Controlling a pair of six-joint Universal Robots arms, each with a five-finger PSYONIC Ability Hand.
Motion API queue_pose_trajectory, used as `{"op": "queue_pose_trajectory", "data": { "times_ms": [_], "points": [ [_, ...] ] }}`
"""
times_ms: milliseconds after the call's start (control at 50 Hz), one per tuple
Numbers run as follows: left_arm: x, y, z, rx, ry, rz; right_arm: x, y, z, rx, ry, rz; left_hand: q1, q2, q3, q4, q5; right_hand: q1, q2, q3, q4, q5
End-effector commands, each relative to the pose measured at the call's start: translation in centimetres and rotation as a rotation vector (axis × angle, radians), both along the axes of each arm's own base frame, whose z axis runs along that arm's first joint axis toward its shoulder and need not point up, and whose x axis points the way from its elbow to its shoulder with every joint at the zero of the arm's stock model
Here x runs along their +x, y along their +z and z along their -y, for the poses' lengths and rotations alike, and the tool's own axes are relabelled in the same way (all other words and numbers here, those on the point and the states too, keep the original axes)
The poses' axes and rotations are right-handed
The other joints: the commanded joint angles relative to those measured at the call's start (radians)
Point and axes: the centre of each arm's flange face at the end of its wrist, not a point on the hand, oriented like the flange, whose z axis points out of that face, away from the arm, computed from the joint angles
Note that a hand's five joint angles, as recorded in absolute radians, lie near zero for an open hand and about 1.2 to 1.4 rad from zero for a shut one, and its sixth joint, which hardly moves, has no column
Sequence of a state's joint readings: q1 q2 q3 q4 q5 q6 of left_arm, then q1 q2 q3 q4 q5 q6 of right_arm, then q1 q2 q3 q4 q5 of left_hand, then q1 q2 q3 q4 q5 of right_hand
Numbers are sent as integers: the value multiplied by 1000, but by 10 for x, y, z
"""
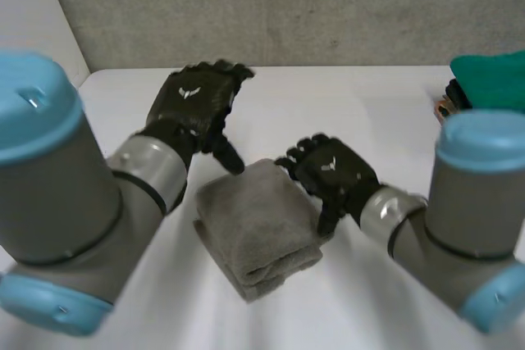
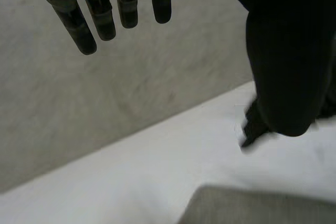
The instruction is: Fold the laundry.
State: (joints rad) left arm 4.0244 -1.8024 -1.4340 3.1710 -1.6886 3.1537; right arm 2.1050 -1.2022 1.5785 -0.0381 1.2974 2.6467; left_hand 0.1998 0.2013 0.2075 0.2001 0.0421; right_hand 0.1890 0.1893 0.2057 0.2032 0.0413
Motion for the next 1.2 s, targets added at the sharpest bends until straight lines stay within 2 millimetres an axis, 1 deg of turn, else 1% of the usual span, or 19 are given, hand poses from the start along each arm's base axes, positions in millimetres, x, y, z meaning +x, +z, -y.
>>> {"op": "queue_pose_trajectory", "data": {
  "times_ms": [20,60,140,180,260,400,480,560,660,700,760,820,840,900,940,960,1120,1180,1200],
  "points": [
    [-12,18,9,-84,-362,18,-18,-42,-35,26,24,-48,-25,-27,-33,-26,-42,-15,-15,-31,-29,-41],
    [-14,18,6,-81,-467,30,-18,-52,-40,-3,35,-29,-25,-27,-33,-26,-42,-15,-15,-31,-29,-41],
    [-18,17,-1,-49,-584,36,-10,-64,-48,-66,72,9,-25,-27,-33,-26,-42,-15,-15,-31,-29,-41],
    [-19,16,-1,-39,-595,39,-5,-76,-47,-72,87,14,-25,-27,-33,-26,-42,-15,-15,-31,-29,-41],
    [-21,12,2,-30,-594,43,0,-90,-44,-79,94,14,-25,-27,-33,-26,-42,-15,-15,-31,-29,-41],
    [-22,12,0,-28,-598,41,11,-94,-32,-151,111,23,-25,-27,-33,-26,-42,-4,-5,-21,-19,-31],
    [-21,13,0,-28,-598,38,15,-96,-26,-162,109,26,-25,-27,-33,-26,-42,119,119,102,105,92],
    [-21,12,0,-24,-598,40,21,-91,-20,-183,112,41,-25,-27,-33,-26,-42,219,218,202,205,192],
    [-21,11,0,-19,-598,41,29,-85,-20,-203,130,61,-25,-27,-33,-26,-42,233,233,217,219,207],
    [-20,10,0,-17,-597,40,32,-85,-18,-206,135,68,-25,-27,-33,-26,-42,336,335,319,321,309],
    [-20,10,0,-14,-595,40,35,-86,-15,-211,137,68,-25,-27,-33,-26,-42,398,398,381,384,371],
    [-20,10,0,-15,-596,39,40,-86,-11,-218,137,71,-25,-27,-33,-26,-42,544,544,528,530,517],
    [-20,11,0,-17,-596,39,42,-84,-9,-223,138,77,-25,-27,-33,-26,-42,670,670,653,656,643],
    [-20,12,0,-20,-596,38,44,-80,-6,-235,138,90,-25,-27,-33,-26,-42,838,838,821,824,811],
    [-20,13,0,-26,-596,38,46,-76,-2,-248,135,101,-25,-27,-33,-26,-42,1145,1145,1129,1131,1118],
    [-20,14,-1,-26,-596,36,47,-74,-1,-251,134,107,-25,-27,-33,-26,-42,1207,1206,1190,1192,1180],
    [-20,23,0,-56,-594,28,53,-54,16,-313,104,144,-25,-27,-33,-26,-42,1207,1207,1191,1193,1180],
    [-19,35,-2,-91,-591,17,54,-38,23,-353,91,173,-25,-27,-33,-26,-42,1207,1207,1191,1193,1180],
    [-18,42,-2,-115,-588,11,52,-24,35,-388,69,194,-25,-27,-33,-26,-42,1207,1207,1191,1193,1180]
  ]
}}
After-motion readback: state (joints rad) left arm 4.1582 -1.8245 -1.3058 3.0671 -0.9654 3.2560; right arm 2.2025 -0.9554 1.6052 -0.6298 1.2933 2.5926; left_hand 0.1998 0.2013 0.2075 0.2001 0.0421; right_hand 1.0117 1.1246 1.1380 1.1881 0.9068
